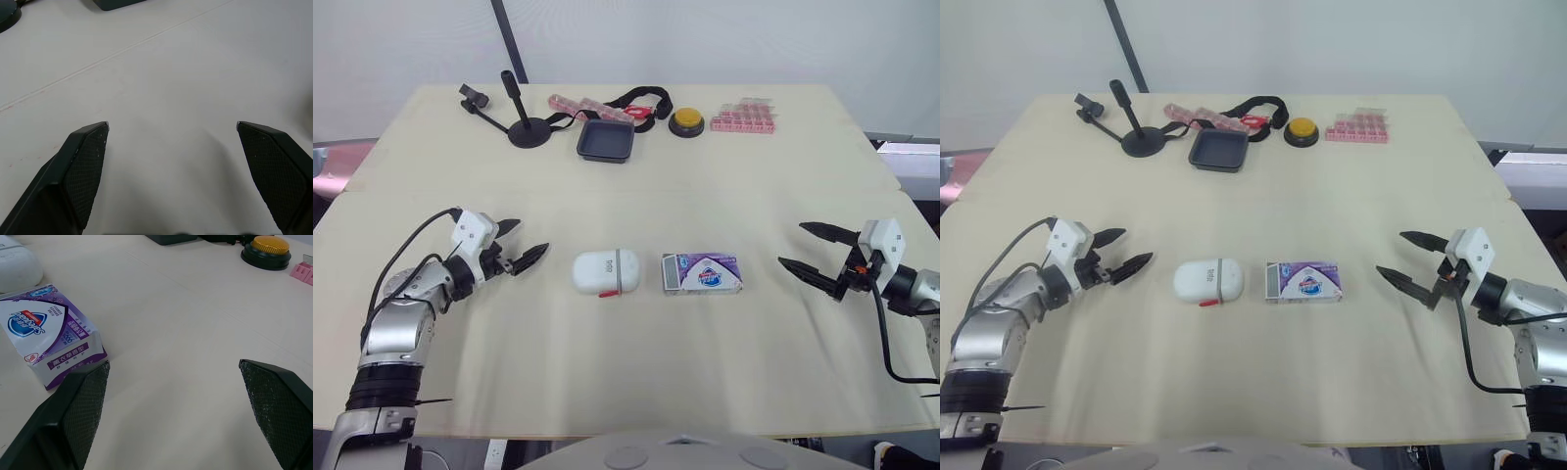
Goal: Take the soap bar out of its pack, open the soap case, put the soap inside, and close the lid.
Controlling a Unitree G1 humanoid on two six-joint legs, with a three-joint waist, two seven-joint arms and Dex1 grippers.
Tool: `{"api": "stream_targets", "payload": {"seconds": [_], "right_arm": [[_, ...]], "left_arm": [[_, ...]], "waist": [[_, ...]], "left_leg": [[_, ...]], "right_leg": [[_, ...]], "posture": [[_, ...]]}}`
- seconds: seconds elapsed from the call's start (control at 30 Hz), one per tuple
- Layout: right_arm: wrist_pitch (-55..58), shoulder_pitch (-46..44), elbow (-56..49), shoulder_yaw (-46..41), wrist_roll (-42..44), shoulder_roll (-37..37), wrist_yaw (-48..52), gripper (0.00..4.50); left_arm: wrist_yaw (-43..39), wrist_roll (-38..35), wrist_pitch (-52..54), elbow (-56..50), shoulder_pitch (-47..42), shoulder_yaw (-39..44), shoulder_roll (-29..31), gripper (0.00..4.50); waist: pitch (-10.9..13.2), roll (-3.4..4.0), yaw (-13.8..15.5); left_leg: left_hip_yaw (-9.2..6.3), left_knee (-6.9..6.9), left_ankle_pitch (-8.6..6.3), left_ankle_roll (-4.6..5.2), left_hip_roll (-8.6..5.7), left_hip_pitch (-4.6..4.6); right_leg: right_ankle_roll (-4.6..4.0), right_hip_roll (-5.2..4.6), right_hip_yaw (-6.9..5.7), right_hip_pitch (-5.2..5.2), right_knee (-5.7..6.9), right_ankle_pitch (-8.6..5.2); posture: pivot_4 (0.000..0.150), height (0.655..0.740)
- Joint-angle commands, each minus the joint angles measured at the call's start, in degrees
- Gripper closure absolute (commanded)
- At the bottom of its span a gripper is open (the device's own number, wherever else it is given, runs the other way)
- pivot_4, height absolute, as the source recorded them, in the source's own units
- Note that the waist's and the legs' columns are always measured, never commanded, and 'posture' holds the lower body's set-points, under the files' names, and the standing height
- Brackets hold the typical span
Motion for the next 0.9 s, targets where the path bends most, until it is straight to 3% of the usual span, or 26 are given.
{"api": "stream_targets", "payload": {"seconds": [0.03, 0.33, 0.5, 0.7, 0.9], "right_arm": [[0.1, 0.0, -1.6, -1.6, 0.7, -1.2, -0.1, 0.00], [-0.2, -0.2, -1.9, -0.7, -1.4, -4.9, 1.9, 0.00], [4.3, -3.5, -5.7, 3.2, -2.7, -9.4, 4.0, 0.00], [13.0, -8.2, -13.3, 9.7, -2.9, -13.3, 6.2, 0.00], [20.0, -12.8, -21.4, 20.4, -7.5, -14.1, 6.4, 0.00]], "left_arm": [[-0.6, -1.4, 0.2, 0.2, -1.3, 0.7, 0.2, 0.04], [-3.2, -2.1, -1.4, 2.4, -5.4, 0.8, 0.9, 0.04], [-9.1, -7.5, 4.5, -4.8, -7.6, -0.4, 2.3, 0.04], [-16.4, -12.5, 9.4, -17.2, -2.5, -3.7, 4.7, 0.04], [-19.3, -12.1, 4.5, -24.6, 7.8, -4.4, 4.5, 0.04]], "waist": [[0.0, 0.00, 0.0], [0.0, 0.00, 0.1], [0.0, 0.00, -0.2], [0.0, 0.01, 0.0], [0.0, 0.02, 0.1]], "left_leg": [[0.00, 0.00, 0.00, 0.00, 0.00, 0.00], [0.00, 0.02, 0.00, 0.00, 0.00, -0.01], [-0.02, 0.08, 0.00, 0.01, 0.00, 0.01], [0.03, 0.08, 0.00, 0.00, 0.04, 0.02], [0.03, 0.09, 0.00, 0.00, 0.06, -0.01]], "right_leg": [[0.00, 0.00, 0.00, 0.00, 0.00, 0.00], [0.00, 0.00, 0.01, 0.00, 0.01, 0.00], [0.00, 0.02, 0.03, -0.03, 0.14, 0.00], [0.00, 0.09, 0.11, -0.06, 0.17, -0.01], [0.00, 0.09, 0.08, -0.21, 0.23, 0.00]], "posture": [[0.150, 0.7400], [0.150, 0.7400], [0.150, 0.7400], [0.150, 0.7400], [0.150, 0.7400]]}}
